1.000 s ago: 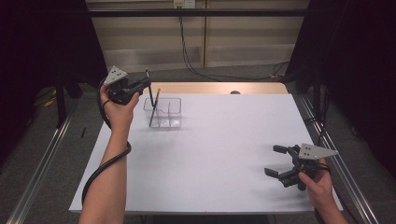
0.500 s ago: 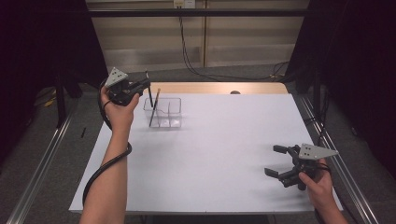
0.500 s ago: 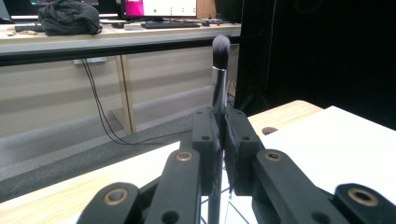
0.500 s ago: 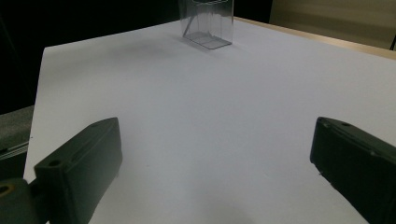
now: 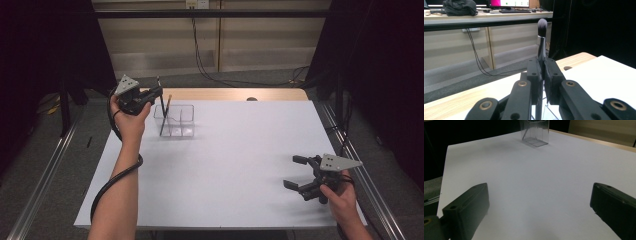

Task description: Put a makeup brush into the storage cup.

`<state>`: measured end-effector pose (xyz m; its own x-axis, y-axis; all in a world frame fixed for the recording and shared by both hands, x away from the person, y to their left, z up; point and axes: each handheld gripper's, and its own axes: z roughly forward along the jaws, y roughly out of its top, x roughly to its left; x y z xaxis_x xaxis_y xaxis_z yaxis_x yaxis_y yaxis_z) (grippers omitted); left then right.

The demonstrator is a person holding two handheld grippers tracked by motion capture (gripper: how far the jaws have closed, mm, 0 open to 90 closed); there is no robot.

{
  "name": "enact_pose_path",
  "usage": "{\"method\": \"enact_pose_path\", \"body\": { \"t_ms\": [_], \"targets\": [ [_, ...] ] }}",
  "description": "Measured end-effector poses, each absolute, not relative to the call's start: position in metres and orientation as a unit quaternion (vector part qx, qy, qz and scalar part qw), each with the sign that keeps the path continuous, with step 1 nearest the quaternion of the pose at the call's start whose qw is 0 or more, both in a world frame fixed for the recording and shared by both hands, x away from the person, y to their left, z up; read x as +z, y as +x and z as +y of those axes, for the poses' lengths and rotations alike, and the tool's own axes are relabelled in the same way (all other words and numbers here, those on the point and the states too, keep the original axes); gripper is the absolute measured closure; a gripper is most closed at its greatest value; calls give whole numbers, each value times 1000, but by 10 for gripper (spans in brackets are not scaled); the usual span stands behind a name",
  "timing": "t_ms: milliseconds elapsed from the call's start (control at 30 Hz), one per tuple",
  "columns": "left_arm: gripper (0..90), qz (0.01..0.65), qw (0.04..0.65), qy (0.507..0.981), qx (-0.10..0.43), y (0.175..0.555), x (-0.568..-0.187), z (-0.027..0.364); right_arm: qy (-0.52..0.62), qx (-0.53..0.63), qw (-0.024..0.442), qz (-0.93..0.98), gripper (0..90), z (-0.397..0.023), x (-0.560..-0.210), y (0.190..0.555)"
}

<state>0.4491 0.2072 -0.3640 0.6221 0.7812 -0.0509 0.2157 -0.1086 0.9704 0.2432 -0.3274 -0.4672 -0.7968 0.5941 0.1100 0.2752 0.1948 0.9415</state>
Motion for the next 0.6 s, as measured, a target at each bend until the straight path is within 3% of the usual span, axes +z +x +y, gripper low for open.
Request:
{"method": "enact_pose_path", "body": {
  "t_ms": [600],
  "targets": [
    [836,360,563,703,245,448,-373,206,284,566,140,761,19,-327,-467,243]
  ]
}}
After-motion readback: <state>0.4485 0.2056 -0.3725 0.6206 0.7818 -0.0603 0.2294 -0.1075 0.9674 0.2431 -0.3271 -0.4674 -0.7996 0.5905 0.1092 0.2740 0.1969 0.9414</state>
